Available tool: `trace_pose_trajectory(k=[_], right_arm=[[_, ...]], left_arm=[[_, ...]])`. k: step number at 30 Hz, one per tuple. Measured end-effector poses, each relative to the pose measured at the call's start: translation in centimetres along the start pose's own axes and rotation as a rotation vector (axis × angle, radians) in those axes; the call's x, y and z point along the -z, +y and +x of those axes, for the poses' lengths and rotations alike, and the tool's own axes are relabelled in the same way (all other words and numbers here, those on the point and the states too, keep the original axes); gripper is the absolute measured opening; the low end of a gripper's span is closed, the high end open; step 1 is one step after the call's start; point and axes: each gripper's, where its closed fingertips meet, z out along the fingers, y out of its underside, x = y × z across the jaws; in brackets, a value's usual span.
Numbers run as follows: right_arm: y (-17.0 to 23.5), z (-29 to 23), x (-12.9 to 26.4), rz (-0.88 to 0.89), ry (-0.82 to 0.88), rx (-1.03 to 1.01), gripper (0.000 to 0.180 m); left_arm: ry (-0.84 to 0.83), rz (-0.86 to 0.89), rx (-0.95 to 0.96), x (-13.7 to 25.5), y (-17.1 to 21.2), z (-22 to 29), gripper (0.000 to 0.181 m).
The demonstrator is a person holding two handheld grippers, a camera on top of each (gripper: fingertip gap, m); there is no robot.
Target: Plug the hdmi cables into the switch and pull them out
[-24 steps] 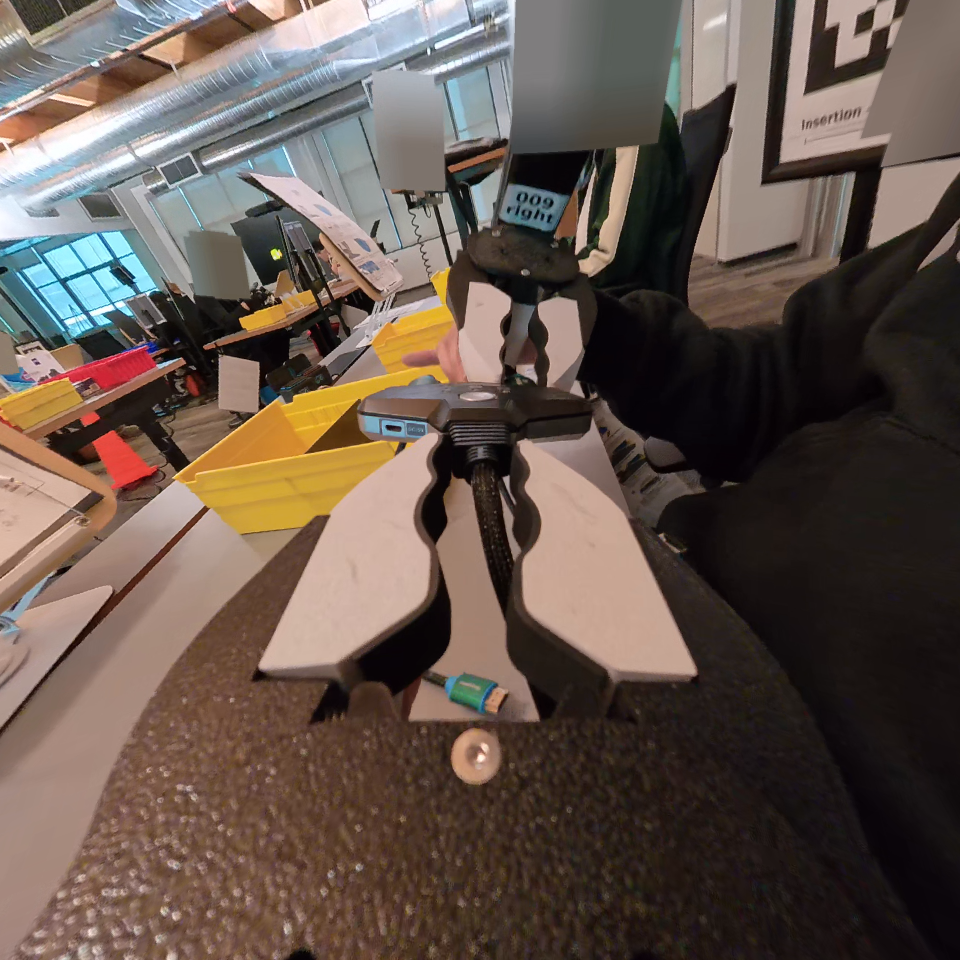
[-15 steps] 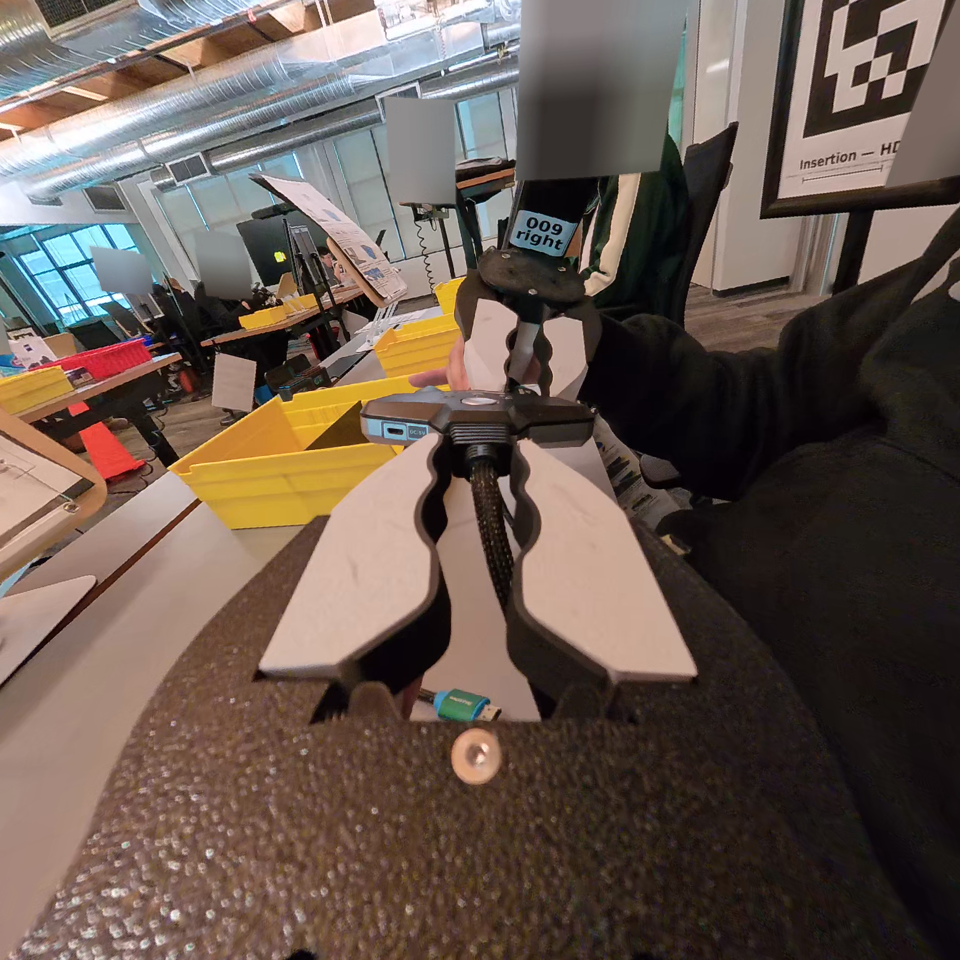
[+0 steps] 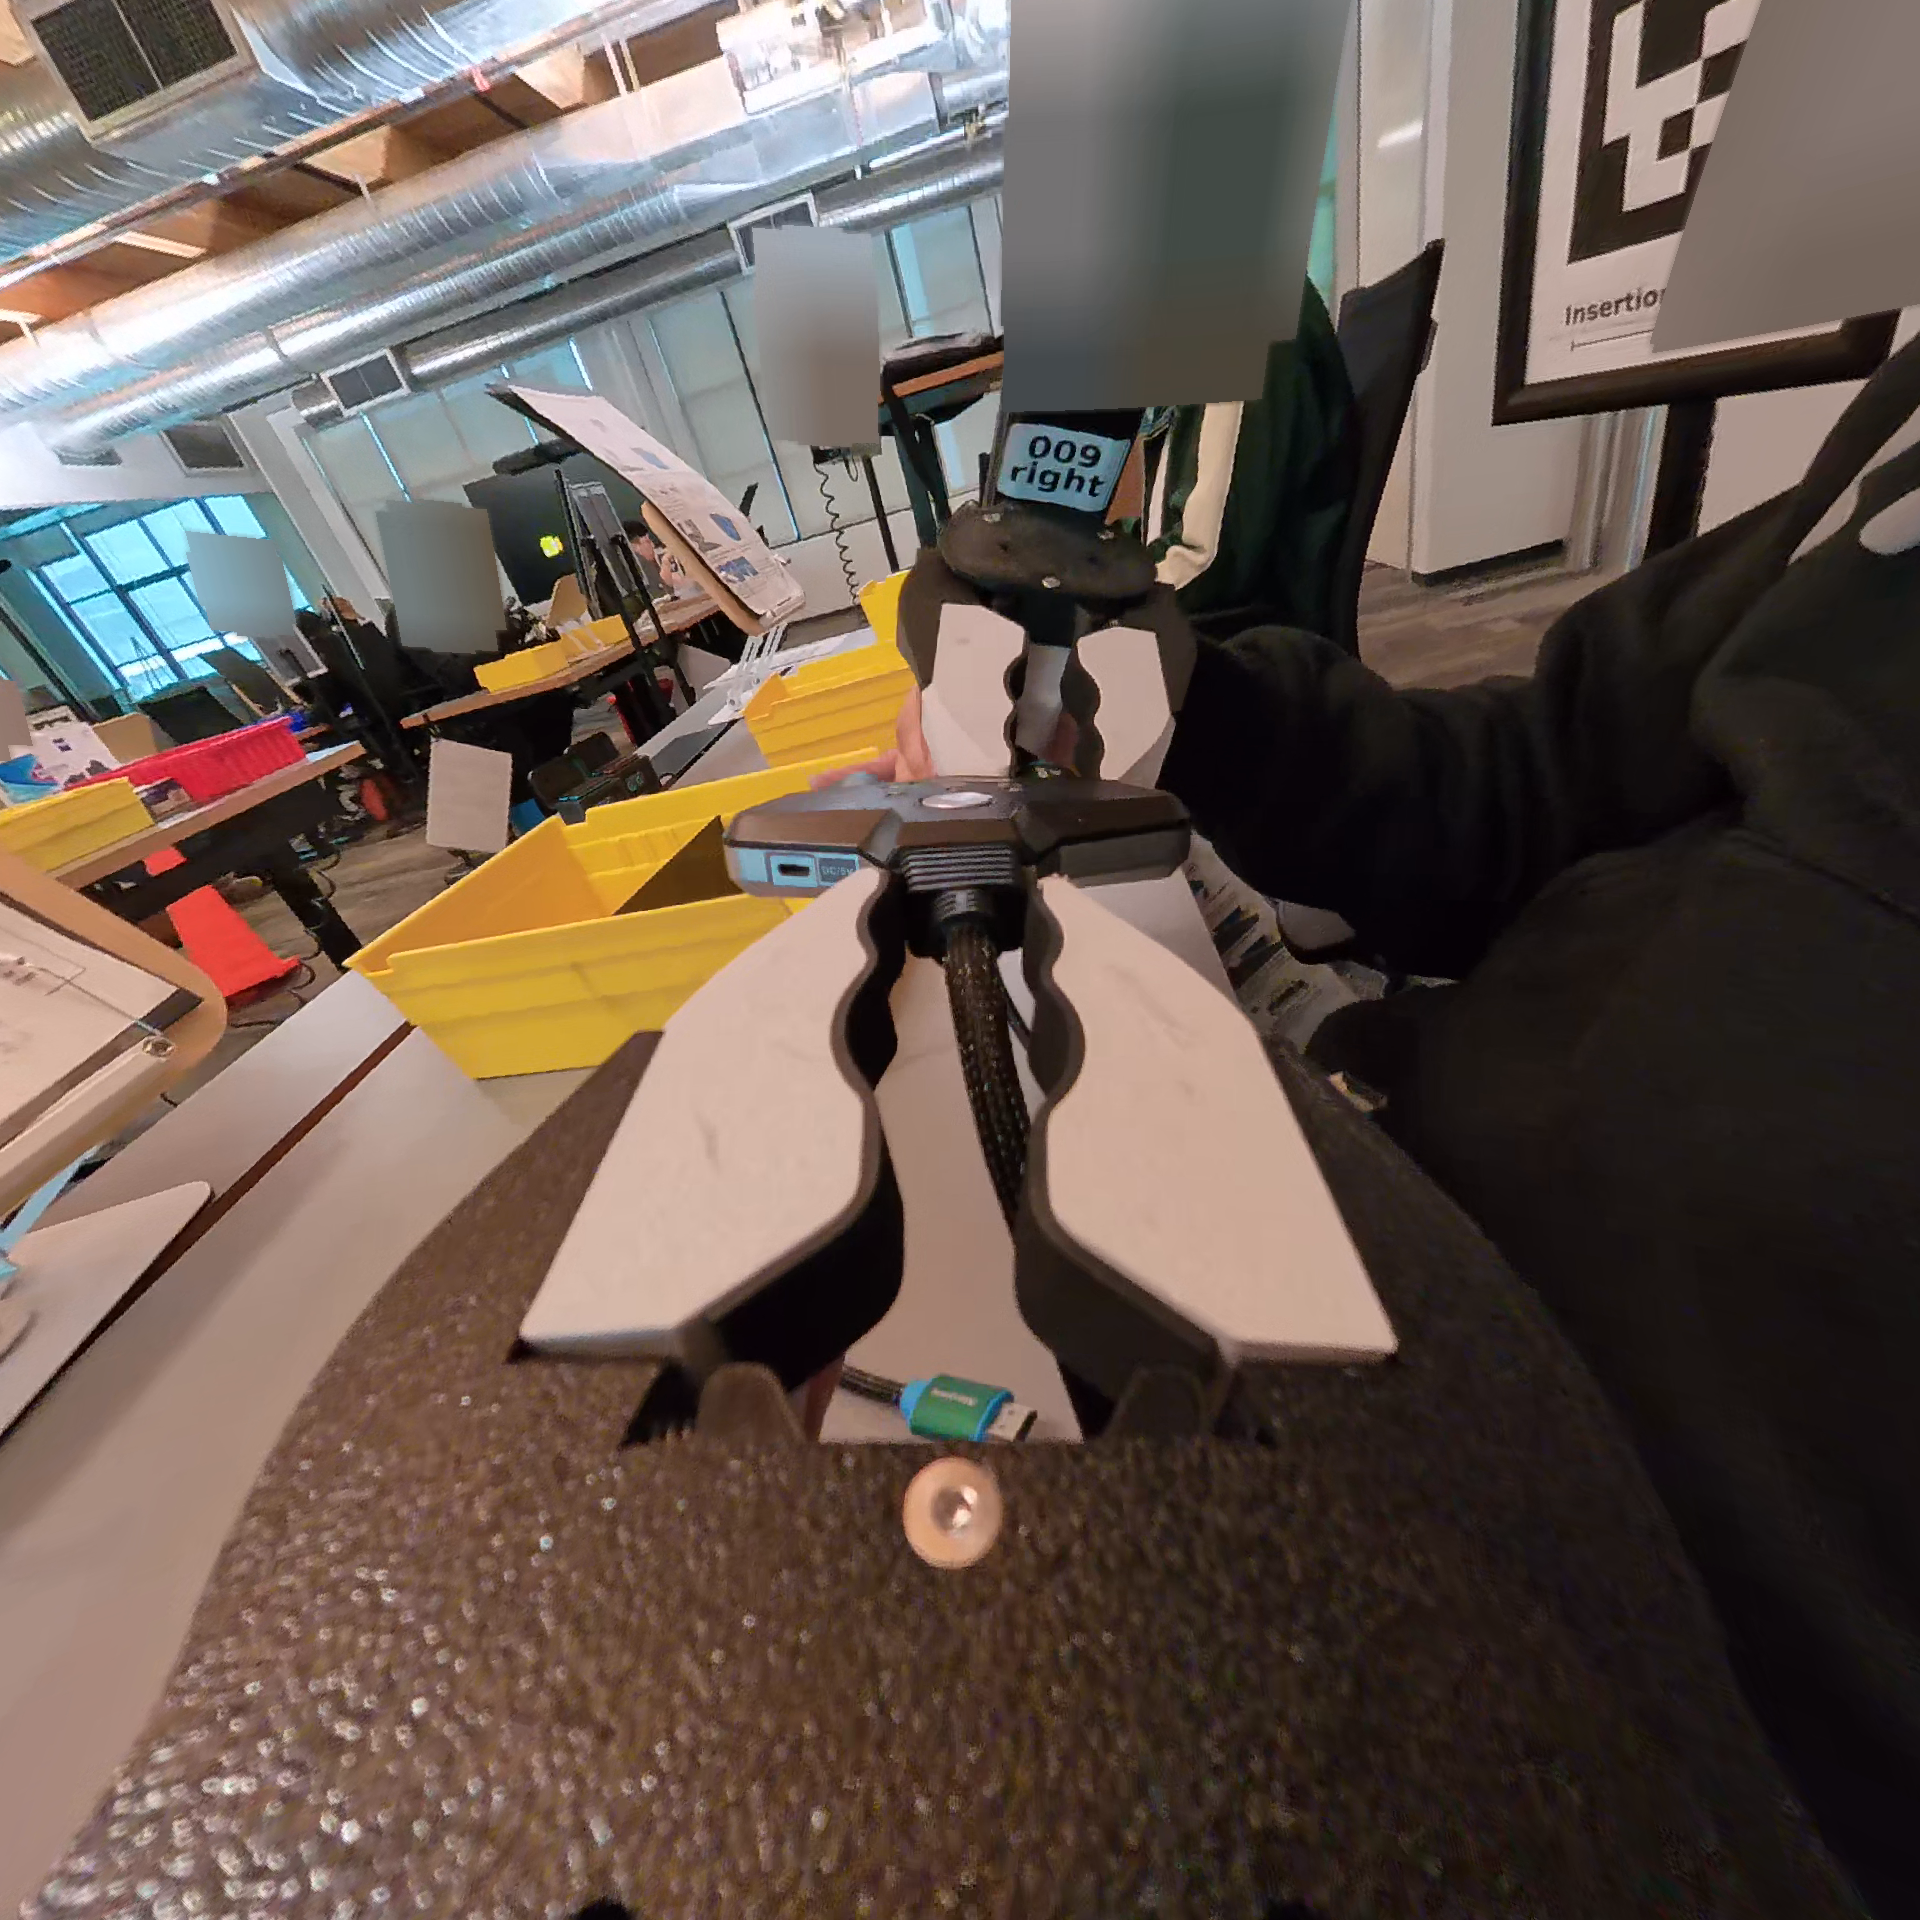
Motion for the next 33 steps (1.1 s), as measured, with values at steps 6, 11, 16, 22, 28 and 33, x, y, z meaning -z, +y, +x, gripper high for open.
trace_pose_trajectory(k=[6,11,16,22,28,33], right_arm=[[-0.1,-0.2,-0.1,0.067,-0.041,-0.061,0.022],[-0.3,0.0,0.0,0.078,-0.032,-0.048,0.022],[-0.3,0.0,0.2,0.095,-0.029,-0.034,0.023],[-0.8,0.0,0.9,0.132,-0.031,-0.049,0.023],[-0.8,-0.1,0.5,0.103,-0.037,-0.055,0.022],[-1.2,0.1,0.5,0.111,-0.013,-0.039,0.022]], left_arm=[[-0.002,0.015,-0.003,0.1,-0.2,0.0,0.023],[0.001,0.03,0.004,0.1,-0.2,-0.1,0.023],[0.001,0.032,0.006,0.0,-0.3,0.0,0.023],[0.003,0.037,0.009,0.0,-0.3,0.0,0.022],[0.002,0.045,0.005,0.1,-0.4,0.0,0.022],[0.0,0.053,0.006,0.2,-0.5,-0.1,0.022]])
